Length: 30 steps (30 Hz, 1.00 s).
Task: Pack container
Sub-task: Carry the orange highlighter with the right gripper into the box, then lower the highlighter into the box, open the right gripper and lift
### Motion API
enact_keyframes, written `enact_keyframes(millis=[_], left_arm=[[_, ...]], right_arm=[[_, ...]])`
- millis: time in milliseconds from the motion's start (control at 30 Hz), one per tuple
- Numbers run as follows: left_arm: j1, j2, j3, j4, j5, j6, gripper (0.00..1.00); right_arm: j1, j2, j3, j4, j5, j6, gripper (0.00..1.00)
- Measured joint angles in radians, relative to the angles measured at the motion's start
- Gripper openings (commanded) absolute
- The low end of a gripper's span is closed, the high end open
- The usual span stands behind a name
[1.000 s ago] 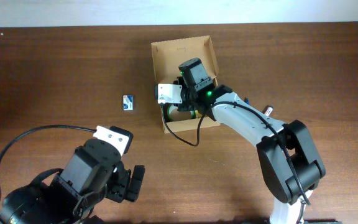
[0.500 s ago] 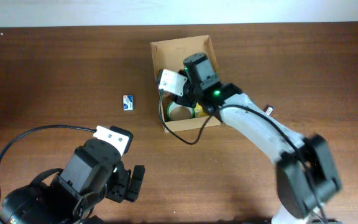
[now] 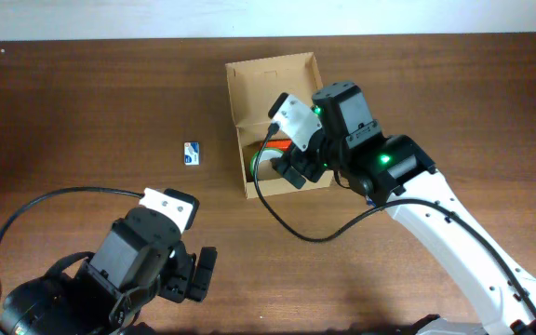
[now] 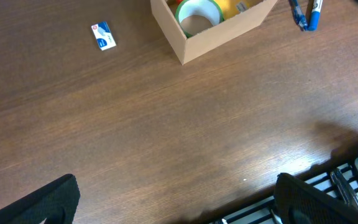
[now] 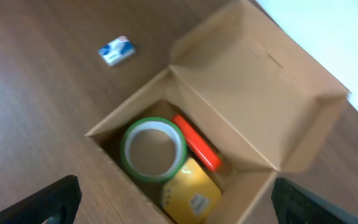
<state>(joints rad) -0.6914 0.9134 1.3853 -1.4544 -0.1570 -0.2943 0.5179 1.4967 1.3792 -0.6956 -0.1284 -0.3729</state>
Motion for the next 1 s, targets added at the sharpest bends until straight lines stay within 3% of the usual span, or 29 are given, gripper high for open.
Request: enact_keyframes(millis=[167,300,400,467,633,967,1000], left_arm=[[0.0,0.0,0.0,0.0,0.0,0.0,1.0],[0.0,0.0,0.0,0.0,0.0,0.0,1.0],[0.0,0.0,0.0,0.0,0.0,0.0,1.0],[0.0,0.0,0.0,0.0,0.0,0.0,1.0],[0.0,0.0,0.0,0.0,0.0,0.0,1.0],[0.0,0.0,0.0,0.0,0.0,0.0,0.99],[0.0,0.0,0.0,0.0,0.0,0.0,1.0]], right_arm=[[-0.132,0.031,0.0,-0.003,0.037,0.282,0.99],[-0.205,0.108,0.0,-0.015,0.028,0.39,1.0],[-0.208,0.166,0.0,-0.034,0.021,0.416,0.85],[-0.208,0.199,0.0,-0.041,0.015,0.428,0.8],[-0.208,0.27,0.0,-0.05,0.011,0.439,0.52],[-0.208,0.307,0.0,-0.05,0.039,0.452,0.48],[-0.208,0.307,0.0,-0.049,0.041,0.452,0.44]])
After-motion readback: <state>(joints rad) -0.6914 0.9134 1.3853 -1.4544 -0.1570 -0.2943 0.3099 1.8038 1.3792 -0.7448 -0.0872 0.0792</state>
